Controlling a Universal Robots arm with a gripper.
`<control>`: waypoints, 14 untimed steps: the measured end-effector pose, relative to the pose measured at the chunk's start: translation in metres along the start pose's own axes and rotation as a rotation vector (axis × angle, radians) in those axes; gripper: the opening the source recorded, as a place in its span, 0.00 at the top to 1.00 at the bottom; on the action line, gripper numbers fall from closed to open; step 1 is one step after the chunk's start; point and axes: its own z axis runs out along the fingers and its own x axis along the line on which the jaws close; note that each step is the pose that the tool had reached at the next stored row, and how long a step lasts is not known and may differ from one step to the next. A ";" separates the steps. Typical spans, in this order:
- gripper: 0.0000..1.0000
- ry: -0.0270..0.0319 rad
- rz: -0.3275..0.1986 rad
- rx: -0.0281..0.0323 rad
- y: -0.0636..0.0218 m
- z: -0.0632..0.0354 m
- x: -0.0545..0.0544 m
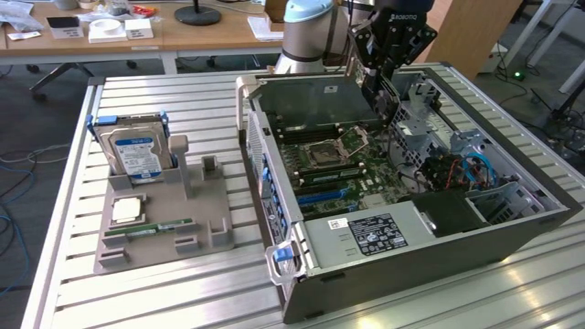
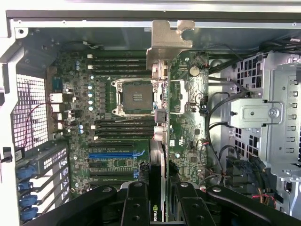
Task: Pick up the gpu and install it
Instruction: 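Pick up the gpu and move the gpu toward the slot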
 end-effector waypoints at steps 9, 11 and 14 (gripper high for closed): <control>0.74 0.0000 0.000 -0.0001 0.0001 0.0002 0.000; 0.74 0.0000 0.000 0.0000 0.0002 0.0002 -0.002; 0.74 0.0000 0.000 -0.0001 0.0004 0.0004 -0.008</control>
